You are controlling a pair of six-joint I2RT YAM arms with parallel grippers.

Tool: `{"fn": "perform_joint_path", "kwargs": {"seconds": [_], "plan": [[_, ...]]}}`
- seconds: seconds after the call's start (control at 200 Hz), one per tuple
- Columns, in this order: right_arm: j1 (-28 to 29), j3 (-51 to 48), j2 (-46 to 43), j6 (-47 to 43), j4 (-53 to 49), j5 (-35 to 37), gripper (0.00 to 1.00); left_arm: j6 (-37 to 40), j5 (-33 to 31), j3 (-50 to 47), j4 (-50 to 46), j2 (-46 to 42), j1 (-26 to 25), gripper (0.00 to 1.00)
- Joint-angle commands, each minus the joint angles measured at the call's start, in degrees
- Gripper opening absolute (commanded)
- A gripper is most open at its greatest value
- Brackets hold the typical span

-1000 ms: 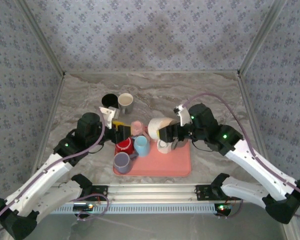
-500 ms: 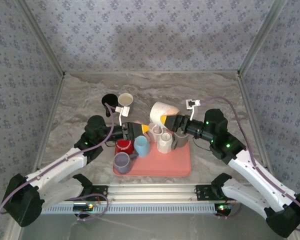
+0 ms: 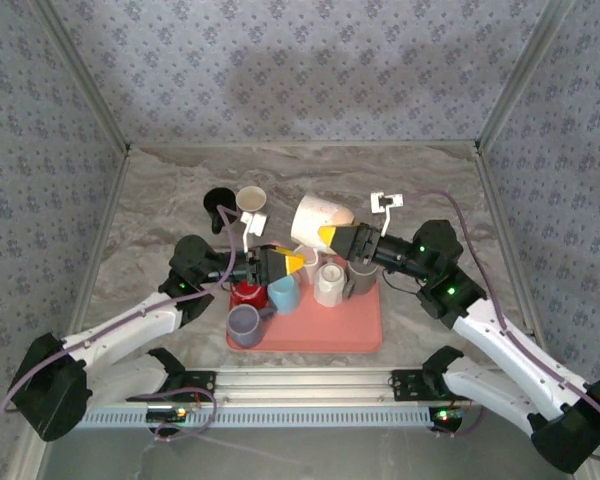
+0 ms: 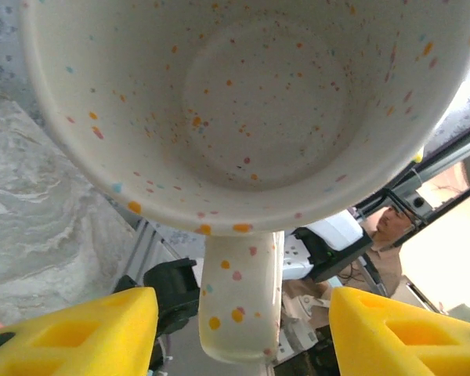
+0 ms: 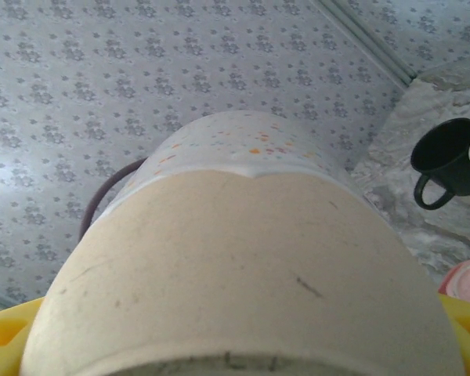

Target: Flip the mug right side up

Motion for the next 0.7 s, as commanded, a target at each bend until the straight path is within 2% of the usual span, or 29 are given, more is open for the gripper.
{"fn": "perform_joint_path", "kwargs": {"seconds": [0.0, 0.145, 0.41, 0.525, 0.65, 0.67, 0.695], "plan": [[-0.13, 0.29, -0.70, 1.78, 10.33, -1.43, 0.35, -2.63, 1.18, 0.47, 10.27, 1.34, -1.05, 0.56], [0.83, -0.27, -0.64, 0.69, 10.46, -0.99, 0.35, -5.10, 0.37, 0.97, 16.00, 3.82, -2.06, 0.50], [3.46, -2.10, -1.11, -1.49, 10.41, 0.62, 0.35, -4.29, -2.63, 0.79, 16.84, 5.21, -2.52, 0.35], [3.92, -2.82, -1.45, -1.61, 10.40, 0.92, 0.35, -3.63, -3.13, 0.96, 16.60, 5.03, -2.50, 0.24], [4.51, -3.43, -1.70, -2.44, 9.51, 1.31, 0.36, -2.68, -2.88, 1.28, 15.64, 4.80, -2.60, 0.04], [4.60, -3.50, -1.72, -2.66, 9.27, 1.44, 0.38, -2.49, -2.90, 1.36, 15.37, 4.64, -2.59, 0.00], [4.68, -3.51, -1.83, -2.89, 8.87, 1.61, 0.40, -2.23, -2.90, 1.29, 15.16, 4.55, -2.60, 0.00]]}}
